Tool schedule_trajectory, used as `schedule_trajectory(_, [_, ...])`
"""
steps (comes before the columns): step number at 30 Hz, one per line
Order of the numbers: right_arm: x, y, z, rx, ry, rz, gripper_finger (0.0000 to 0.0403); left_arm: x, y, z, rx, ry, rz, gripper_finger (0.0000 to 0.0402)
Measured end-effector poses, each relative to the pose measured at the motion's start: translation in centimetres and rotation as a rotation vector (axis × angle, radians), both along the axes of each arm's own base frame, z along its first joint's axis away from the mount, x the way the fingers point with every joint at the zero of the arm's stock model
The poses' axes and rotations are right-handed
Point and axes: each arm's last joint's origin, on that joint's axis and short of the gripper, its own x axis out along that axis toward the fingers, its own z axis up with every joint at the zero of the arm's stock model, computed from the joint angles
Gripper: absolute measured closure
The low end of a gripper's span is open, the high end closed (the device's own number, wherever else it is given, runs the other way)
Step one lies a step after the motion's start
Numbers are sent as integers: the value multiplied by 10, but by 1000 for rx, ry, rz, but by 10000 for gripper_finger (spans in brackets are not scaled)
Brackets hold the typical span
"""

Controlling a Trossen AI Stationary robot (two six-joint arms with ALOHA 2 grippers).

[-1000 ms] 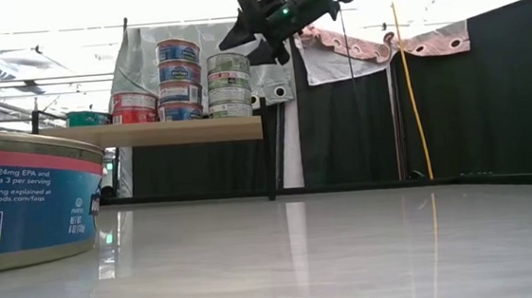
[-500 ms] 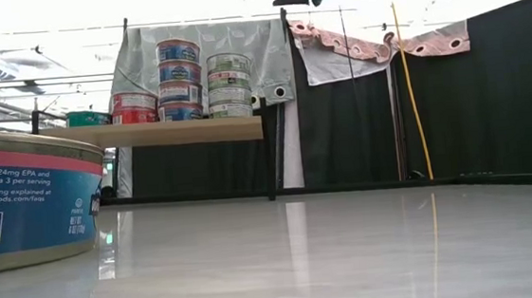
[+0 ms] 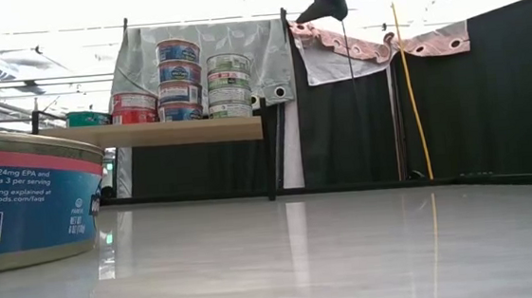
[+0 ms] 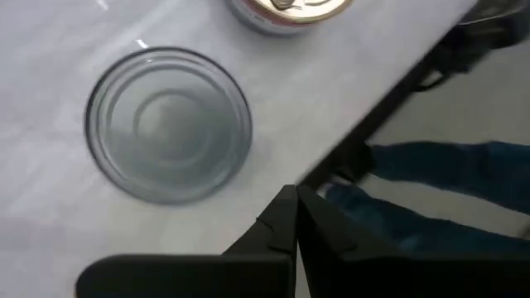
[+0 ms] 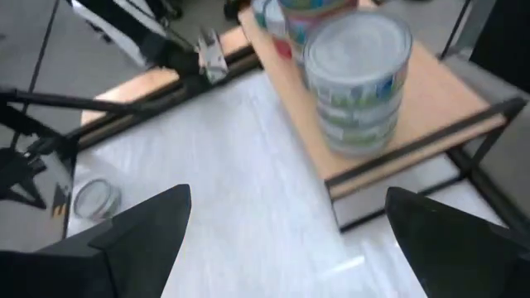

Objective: Stack canned seafood by type on shelf
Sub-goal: Stack the green white tuna can on top of the green white tuna cans on the shelf

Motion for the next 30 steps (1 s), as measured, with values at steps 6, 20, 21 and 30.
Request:
schedule_trajectory(6, [-10,21,1,47,70,65,7,2,-11,-30,114,1,-49,398])
schedule_trajectory(20, [-57,50,28,-70,80,60,7,-7,-11,-39,154,142,45,398])
schedule_trajectory(21, [-58,49,28,-76,80,56,7,-7,-12,-39,144,138,42,398])
schedule_trajectory(30, [-61,49,28,-80,88,59,7,-12,-18,-54,178,200,26,398])
